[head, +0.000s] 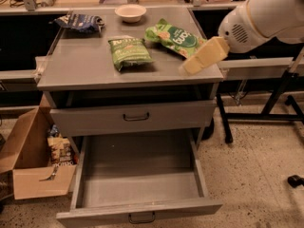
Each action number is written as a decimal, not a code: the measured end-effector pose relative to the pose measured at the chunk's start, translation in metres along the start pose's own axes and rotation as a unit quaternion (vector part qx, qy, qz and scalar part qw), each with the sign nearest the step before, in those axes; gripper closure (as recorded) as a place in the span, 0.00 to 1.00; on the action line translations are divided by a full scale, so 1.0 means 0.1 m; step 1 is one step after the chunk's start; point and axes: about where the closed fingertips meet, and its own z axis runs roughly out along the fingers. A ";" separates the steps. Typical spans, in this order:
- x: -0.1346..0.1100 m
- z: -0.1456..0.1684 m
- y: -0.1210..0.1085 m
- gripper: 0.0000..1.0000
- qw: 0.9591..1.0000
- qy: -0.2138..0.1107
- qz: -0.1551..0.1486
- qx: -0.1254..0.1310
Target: Place green jalapeno chip bag into middle drawer
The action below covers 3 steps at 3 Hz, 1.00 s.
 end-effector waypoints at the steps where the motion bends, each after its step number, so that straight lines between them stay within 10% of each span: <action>1: -0.33 0.21 0.02 0.00 0.996 -0.068 0.057 0.000; 3: -0.52 0.20 -0.06 0.00 0.992 -0.103 0.066 0.016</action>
Offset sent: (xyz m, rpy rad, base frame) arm 0.0245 0.0299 0.0062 0.1523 -0.0393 -0.0824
